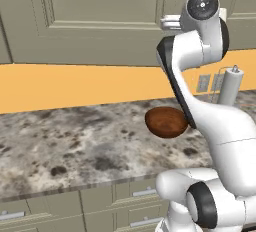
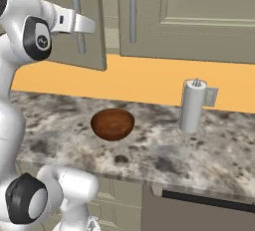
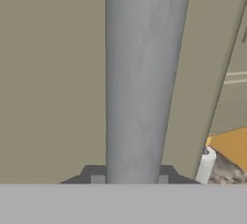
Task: Open the cabinet and setup a tea strainer by placing it in the bowl upright.
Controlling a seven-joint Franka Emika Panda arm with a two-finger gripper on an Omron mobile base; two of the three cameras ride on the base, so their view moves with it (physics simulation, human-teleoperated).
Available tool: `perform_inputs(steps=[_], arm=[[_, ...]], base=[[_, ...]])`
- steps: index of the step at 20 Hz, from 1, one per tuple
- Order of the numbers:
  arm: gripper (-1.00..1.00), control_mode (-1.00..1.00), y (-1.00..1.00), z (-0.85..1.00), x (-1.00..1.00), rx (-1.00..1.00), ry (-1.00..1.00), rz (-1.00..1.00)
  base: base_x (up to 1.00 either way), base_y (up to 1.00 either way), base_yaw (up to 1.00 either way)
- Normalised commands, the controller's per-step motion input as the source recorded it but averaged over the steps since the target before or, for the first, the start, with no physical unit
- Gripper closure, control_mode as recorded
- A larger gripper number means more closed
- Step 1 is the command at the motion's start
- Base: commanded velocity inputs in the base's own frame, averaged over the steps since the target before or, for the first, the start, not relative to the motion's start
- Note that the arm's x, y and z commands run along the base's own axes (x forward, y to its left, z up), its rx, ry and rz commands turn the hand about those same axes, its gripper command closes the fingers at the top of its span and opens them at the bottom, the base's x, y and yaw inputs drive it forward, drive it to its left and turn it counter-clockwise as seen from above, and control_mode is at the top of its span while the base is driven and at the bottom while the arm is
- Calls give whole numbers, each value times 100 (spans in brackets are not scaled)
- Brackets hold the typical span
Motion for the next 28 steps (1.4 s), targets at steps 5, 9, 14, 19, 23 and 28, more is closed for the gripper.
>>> perform_inputs(steps=[5, 9, 14, 19, 23, 28], arm=[[100, -100, 95, -11, -99, -13, 6, -10], [100, -100, 100, -26, -100, -12, 4, 0], [100, -100, 100, -6, -96, -4, 0, 0], [100, -100, 100, 0, -70, -2, 0, -4], [100, -100, 92, 0, -26, -3, 0, -11], [-100, -100, 60, 0, -7, 0, 0, -7]], base=[[0, 0, 0], [0, 0, 0], [0, 0, 0], [0, 0, 0], [0, 0, 0], [0, 0, 0]])
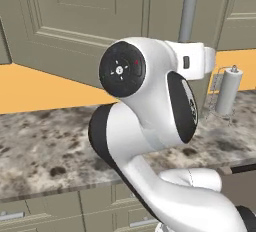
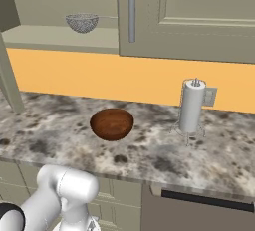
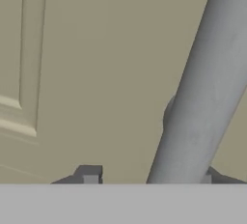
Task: Open the cabinet and setup a tea strainer by placing it in the bowl upright.
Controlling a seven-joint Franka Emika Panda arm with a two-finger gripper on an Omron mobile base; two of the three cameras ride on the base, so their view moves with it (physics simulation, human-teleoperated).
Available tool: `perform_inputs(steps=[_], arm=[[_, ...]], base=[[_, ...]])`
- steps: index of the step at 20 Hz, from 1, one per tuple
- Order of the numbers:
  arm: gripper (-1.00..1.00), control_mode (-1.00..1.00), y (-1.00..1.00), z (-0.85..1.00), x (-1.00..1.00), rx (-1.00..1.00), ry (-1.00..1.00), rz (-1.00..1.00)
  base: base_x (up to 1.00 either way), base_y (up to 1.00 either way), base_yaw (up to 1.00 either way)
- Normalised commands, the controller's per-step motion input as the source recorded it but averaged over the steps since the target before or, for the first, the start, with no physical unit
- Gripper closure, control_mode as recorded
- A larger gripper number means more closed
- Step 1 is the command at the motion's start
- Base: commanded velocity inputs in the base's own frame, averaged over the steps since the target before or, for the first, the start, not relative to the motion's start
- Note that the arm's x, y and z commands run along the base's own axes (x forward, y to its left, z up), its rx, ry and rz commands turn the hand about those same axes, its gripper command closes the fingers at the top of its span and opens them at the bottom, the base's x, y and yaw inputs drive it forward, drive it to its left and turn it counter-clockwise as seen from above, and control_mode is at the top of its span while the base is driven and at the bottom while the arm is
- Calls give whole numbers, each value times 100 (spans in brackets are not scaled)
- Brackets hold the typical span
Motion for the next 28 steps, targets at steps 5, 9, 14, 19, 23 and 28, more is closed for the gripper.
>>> perform_inputs(steps=[5, 9, 14, 19, 23, 28], arm=[[-100, -100, 5, 0, -1, 0, -7, 0], [-100, -100, 0, 22, -40, -1, -6, 0], [-100, -100, -4, 27, -77, 1, -6, 0], [-100, -100, -56, 0, -99, 29, -2, 4], [-100, -100, -95, 0, -83, 65, 0, 14], [-100, -100, -99, -2, -9, 85, -13, 10]], base=[[0, 0, 0], [0, 0, 0], [0, 0, 0], [0, 0, 0], [0, 0, 0], [0, 0, 0]])
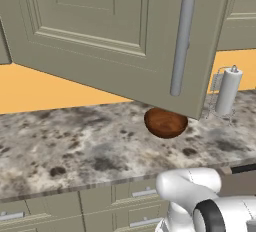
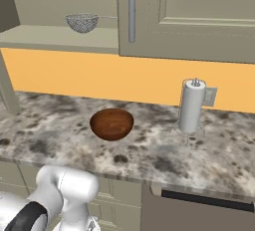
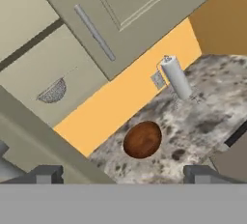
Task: Open the cabinet and setup a tea strainer by placing it in the bowl upright.
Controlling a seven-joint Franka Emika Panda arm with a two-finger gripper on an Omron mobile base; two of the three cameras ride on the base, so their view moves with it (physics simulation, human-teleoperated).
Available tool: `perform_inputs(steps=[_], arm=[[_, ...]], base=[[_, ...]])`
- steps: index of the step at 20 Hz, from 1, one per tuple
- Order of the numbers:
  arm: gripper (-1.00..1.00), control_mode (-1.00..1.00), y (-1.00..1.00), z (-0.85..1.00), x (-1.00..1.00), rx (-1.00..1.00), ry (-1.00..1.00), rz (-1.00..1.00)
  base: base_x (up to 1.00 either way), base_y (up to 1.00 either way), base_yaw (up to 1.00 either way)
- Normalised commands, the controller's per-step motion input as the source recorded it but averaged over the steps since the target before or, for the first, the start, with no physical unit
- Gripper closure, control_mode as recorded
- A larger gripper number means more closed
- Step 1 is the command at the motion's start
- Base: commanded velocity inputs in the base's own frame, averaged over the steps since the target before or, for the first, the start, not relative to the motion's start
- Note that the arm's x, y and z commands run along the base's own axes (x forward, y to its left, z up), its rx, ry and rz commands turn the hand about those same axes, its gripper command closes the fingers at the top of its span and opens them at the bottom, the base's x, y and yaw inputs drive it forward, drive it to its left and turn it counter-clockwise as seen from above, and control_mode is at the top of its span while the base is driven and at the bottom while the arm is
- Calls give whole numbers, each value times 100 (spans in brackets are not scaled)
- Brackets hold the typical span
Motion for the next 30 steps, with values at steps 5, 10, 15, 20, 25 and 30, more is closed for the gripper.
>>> perform_inputs(steps=[5, 10, 15, 20, 25, 30], arm=[[-100, -100, -73, -31, 28, 91, 18, 22], [-100, -100, -2, -43, 76, 66, 26, 33], [-100, -100, 19, -34, 73, 51, 16, 33], [-100, -100, 85, -18, 44, 4, -7, 11], [-100, -100, 47, -4, 49, 1, -3, 17], [-100, -100, 39, -1, 45, 2, 0, 28]], base=[[0, 0, 0], [0, 0, 0], [0, 0, 0], [0, 0, 0], [0, 0, 0], [0, 0, 0]])
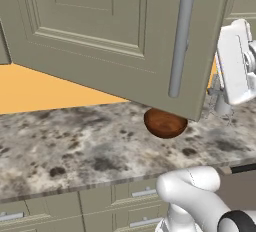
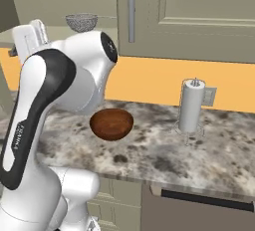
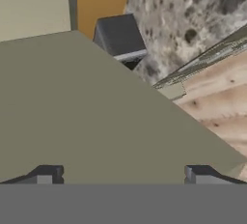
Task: Open the cabinet and setup a tea strainer by placing it in the bowl upright.
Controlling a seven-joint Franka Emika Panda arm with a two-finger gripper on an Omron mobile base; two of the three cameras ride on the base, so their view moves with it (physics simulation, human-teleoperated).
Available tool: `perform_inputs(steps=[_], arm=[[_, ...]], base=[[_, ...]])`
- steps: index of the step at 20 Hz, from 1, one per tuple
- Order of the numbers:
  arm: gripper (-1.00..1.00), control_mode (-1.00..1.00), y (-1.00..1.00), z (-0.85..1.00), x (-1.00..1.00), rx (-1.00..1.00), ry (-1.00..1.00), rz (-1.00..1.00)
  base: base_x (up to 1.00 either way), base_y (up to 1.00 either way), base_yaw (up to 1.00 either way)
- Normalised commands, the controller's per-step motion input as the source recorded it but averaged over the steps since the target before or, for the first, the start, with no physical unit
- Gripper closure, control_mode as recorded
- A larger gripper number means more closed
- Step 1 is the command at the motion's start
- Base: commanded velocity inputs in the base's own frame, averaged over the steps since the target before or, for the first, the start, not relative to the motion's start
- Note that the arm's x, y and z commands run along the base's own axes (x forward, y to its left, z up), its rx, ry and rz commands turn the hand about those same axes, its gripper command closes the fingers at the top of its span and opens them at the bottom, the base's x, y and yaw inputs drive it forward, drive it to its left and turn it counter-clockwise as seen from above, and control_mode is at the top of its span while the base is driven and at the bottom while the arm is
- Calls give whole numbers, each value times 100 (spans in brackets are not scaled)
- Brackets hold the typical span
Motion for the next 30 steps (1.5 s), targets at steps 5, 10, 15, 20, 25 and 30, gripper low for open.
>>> perform_inputs(steps=[5, 10, 15, 20, 25, 30], arm=[[-100, -100, 60, 0, 22, 1, 2, 29], [-100, -100, 100, -20, -26, -3, 1, 18], [-100, -100, 100, -14, -20, -3, 0, 8], [-100, -100, 100, -16, -6, 0, 1, 6], [-100, -100, 100, -8, -2, -1, 1, 4], [-100, -100, 92, -14, 0, 0, 2, 1]], base=[[0, 0, 0], [0, 0, 0], [0, 0, 0], [0, 0, 0], [0, 0, 0], [0, 0, 0]])
